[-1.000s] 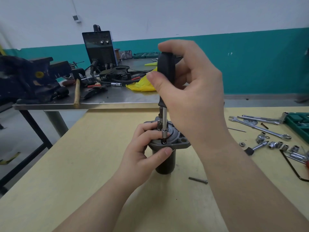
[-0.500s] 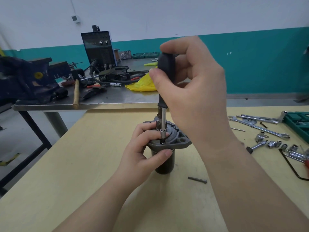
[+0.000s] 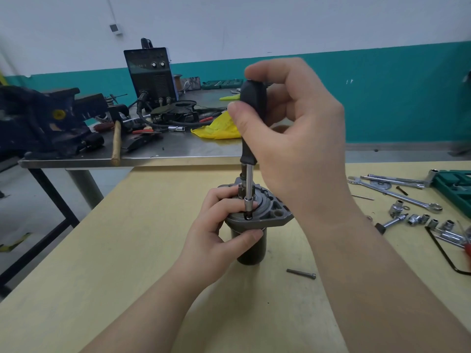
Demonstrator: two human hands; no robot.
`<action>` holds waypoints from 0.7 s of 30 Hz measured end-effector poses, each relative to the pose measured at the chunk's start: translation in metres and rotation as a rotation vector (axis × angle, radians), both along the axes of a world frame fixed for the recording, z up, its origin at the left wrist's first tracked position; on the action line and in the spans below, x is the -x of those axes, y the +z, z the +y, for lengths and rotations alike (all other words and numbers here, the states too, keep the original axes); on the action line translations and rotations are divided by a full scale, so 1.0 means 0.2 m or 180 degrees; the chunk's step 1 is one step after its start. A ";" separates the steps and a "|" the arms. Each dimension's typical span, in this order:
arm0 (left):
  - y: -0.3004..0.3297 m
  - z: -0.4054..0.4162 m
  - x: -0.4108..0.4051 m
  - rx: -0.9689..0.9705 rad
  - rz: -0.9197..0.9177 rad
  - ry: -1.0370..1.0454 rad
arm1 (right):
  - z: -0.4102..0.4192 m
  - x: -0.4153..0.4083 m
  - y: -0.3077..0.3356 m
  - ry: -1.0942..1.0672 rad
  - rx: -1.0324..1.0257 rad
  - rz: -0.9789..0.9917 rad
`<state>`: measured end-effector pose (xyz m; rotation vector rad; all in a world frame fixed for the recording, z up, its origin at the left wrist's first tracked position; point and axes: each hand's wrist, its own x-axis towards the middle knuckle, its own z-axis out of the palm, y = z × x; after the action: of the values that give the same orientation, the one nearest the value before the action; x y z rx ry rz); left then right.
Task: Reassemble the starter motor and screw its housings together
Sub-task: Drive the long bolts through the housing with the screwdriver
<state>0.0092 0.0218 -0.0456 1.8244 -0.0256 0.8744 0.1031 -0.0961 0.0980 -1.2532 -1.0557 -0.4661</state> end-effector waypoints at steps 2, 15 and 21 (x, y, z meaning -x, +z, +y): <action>0.00 0.00 0.00 0.0018 0.0008 -0.0037 | 0.00 -0.02 0.01 0.0330 -0.0001 0.0275; 0.00 0.02 0.00 0.0005 0.0069 -0.0072 | 0.00 -0.04 0.00 0.0151 0.0172 0.0078; 0.00 0.02 0.00 0.0008 0.0051 -0.0085 | -0.02 -0.05 0.01 0.1199 0.0414 0.0553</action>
<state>0.0095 0.0254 -0.0466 1.8246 -0.0388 0.8408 0.1127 -0.0992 0.0998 -1.1502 -1.1542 -0.0003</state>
